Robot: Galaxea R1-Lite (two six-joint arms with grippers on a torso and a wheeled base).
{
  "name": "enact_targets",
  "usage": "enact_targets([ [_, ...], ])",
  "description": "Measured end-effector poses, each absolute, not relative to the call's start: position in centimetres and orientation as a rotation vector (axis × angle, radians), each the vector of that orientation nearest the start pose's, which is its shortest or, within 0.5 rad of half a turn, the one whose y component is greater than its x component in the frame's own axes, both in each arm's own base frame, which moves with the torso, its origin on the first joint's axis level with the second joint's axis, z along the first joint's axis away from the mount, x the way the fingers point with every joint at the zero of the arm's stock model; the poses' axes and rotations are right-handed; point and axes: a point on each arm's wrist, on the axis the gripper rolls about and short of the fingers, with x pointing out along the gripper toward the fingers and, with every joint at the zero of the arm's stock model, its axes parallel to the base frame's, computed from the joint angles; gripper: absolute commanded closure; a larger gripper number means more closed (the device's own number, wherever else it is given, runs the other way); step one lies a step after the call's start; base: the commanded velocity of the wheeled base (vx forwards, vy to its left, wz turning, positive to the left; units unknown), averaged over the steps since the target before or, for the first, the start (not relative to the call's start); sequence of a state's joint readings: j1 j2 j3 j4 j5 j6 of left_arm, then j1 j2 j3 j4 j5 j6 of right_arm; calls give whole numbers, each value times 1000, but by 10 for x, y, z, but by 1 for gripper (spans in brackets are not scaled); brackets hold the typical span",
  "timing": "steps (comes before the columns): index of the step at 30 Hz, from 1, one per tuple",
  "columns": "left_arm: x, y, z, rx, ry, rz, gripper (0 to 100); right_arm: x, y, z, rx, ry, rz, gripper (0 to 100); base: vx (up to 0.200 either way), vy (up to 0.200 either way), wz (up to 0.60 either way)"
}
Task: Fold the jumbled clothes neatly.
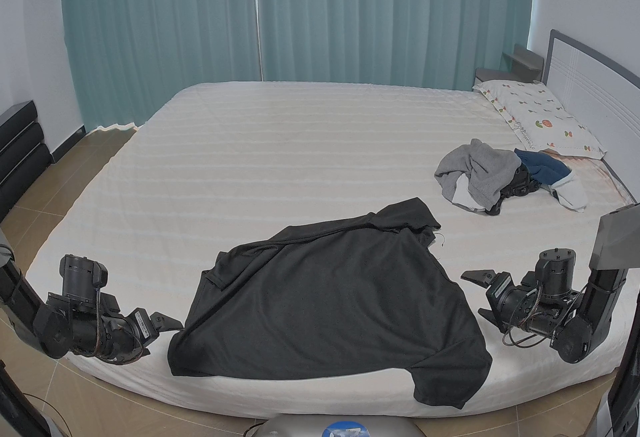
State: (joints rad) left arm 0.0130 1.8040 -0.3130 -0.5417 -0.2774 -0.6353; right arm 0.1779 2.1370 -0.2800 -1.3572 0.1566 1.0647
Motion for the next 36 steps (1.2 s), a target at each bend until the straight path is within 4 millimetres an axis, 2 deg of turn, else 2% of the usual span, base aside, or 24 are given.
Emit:
enact_targets([
  [13,223,-1,33,-749,1005,86,0,267,53,9,1049,644,29,0,0,15,0],
  [20,229,-1,36,-852,975,128,0,267,53,10,1052,640,28,0,200,0,0],
  [25,235,-2,40,-862,956,119,0,267,53,13,1056,604,52,0,200,0,0],
  [36,256,-7,48,-904,904,102,0,265,53,4,1067,599,54,0,0,0,0],
])
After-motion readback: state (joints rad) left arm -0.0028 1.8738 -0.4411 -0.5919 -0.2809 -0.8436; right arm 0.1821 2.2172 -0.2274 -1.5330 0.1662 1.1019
